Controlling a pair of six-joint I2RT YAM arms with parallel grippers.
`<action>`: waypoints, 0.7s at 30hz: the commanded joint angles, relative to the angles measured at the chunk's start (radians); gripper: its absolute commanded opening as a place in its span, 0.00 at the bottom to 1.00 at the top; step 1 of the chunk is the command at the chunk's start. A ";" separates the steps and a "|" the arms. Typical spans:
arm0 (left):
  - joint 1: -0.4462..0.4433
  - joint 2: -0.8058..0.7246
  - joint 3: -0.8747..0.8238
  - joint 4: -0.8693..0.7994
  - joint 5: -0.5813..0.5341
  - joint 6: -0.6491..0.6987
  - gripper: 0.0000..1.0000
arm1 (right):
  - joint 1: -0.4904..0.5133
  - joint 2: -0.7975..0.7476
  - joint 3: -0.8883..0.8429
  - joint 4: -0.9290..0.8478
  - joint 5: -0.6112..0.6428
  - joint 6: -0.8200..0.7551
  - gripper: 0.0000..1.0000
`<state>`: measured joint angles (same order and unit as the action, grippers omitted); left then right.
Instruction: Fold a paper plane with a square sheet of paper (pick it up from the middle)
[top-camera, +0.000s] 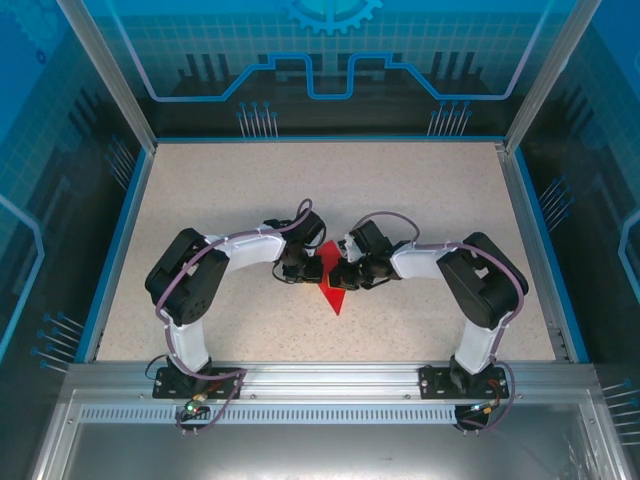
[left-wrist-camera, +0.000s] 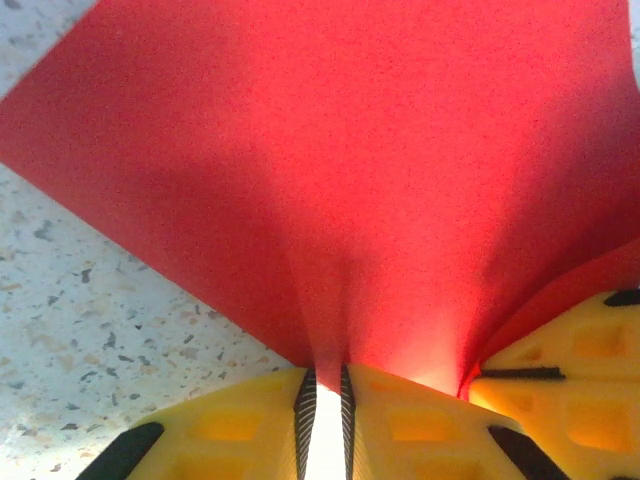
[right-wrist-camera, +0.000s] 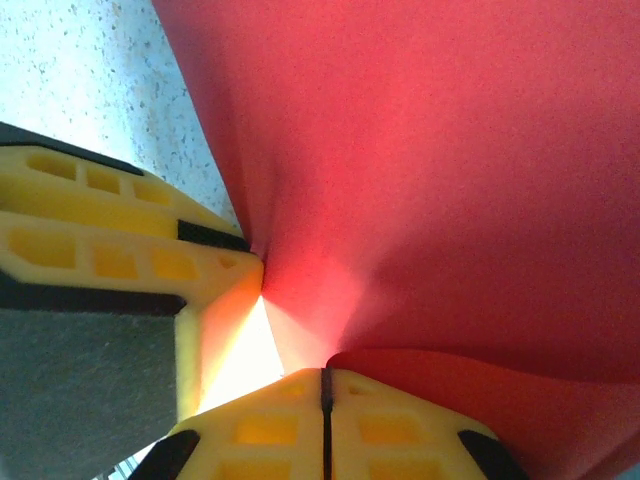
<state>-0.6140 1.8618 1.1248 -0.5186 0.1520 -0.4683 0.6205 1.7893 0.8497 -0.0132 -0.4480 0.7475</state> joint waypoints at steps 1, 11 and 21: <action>0.000 0.057 -0.017 0.011 0.006 0.021 0.19 | 0.016 -0.038 -0.011 0.000 0.019 -0.016 0.08; 0.000 0.051 -0.022 0.016 0.011 0.018 0.19 | 0.016 0.015 0.014 -0.011 0.037 0.003 0.08; 0.000 0.046 -0.025 0.020 0.019 0.017 0.19 | 0.016 0.055 0.024 -0.028 0.061 -0.002 0.09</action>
<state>-0.6121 1.8618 1.1248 -0.5186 0.1555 -0.4683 0.6224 1.8103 0.8604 -0.0162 -0.4187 0.7486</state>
